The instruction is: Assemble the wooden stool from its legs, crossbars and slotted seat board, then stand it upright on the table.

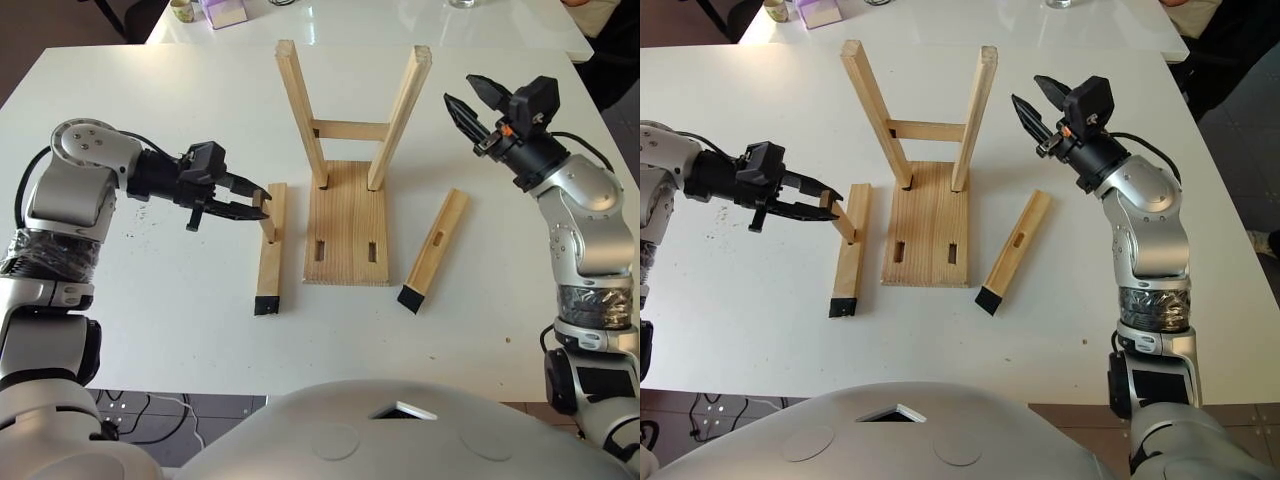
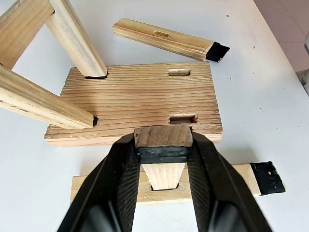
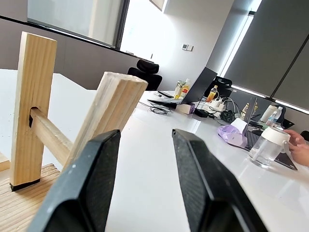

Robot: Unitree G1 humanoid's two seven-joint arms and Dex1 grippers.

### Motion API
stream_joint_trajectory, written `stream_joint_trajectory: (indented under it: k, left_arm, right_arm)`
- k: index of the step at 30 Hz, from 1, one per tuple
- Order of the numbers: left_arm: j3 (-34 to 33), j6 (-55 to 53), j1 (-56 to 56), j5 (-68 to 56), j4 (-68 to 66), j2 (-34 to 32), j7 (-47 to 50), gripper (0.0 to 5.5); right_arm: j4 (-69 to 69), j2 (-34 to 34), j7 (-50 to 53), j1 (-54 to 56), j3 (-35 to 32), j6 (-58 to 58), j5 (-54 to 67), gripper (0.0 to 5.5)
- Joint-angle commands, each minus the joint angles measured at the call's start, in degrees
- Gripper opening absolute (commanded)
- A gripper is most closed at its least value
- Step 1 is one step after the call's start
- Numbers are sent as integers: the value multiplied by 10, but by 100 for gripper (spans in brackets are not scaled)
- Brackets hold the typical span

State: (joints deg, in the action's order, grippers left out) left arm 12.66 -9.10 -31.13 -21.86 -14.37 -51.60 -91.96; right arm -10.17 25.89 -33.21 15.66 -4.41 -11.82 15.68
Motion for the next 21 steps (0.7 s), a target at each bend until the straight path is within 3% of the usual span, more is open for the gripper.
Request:
stream_joint_trajectory:
  k: [1, 21]
  left_arm:
    - [22, 0, 20, 25, -16, 1, -5, 133]
    - [33, 42, 81, 44, -42, 29, 10, 133]
  right_arm:
    - [-24, -4, 14, -18, -5, -16, 5, 196]
    - [-7, -13, 18, 2, 2, -17, 4, 196]
